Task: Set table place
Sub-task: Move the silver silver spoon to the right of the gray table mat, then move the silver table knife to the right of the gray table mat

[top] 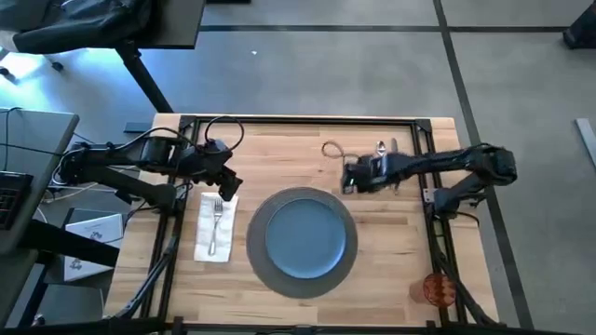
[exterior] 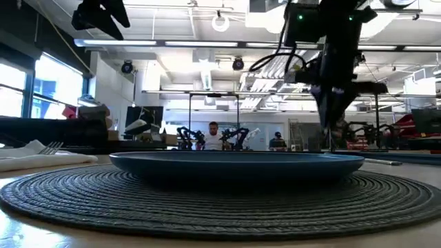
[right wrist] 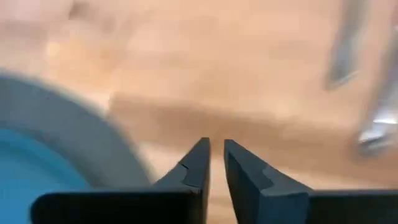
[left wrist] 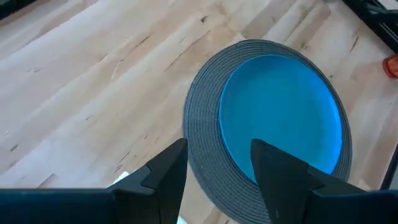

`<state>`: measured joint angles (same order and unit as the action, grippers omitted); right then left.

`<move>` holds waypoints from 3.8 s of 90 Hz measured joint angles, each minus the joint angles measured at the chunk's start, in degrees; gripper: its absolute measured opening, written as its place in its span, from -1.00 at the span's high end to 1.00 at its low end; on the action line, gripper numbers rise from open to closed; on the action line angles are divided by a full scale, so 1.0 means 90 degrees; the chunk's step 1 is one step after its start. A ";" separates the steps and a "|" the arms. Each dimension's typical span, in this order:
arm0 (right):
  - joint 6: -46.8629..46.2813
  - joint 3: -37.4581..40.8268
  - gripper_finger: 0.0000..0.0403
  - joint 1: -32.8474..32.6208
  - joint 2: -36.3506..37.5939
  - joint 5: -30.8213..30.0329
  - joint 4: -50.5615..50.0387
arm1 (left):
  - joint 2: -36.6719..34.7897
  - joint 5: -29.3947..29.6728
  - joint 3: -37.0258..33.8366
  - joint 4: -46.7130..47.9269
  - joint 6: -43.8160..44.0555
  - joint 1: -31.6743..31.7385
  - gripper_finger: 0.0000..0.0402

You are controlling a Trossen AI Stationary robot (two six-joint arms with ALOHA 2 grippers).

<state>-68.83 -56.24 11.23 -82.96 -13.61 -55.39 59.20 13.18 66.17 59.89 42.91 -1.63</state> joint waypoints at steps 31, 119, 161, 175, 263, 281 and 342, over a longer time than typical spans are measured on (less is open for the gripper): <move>0.2840 0.0363 0.13 0.3161 -0.0221 0.0553 0.0574 | 0.0000 0.0516 0.0002 -0.0022 0.0624 0.0017 0.20; 0.3667 0.0397 1.00 0.3796 -0.1098 0.2425 0.0110 | 0.0007 0.1333 0.0002 -0.0024 0.1637 0.0017 0.20; -0.1254 0.1282 1.00 -0.0487 0.0679 0.2744 0.0385 | 0.0007 0.1053 0.0002 -0.0015 0.0136 0.0024 0.20; -0.3652 0.1400 1.00 -0.2243 0.0525 0.2580 0.1336 | 0.0007 0.0884 0.0002 -0.0016 -0.0292 0.0023 0.20; -0.4542 0.1631 0.90 -0.3333 -0.0520 0.2009 0.1923 | 0.0007 0.0599 0.0002 -0.0016 -0.0546 0.0020 0.20; -0.4104 0.1640 0.44 -0.3295 -0.0298 0.2128 0.1629 | 0.0005 0.0628 0.0002 -0.0020 -0.0431 0.0022 0.20; 0.2083 0.1760 0.18 0.3177 0.1559 0.0715 -0.0148 | 0.0007 0.1120 0.0002 -0.0718 0.0678 0.0573 0.20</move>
<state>-50.08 -40.40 39.83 -68.93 -7.17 -56.73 59.27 23.27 66.19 53.43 49.01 3.53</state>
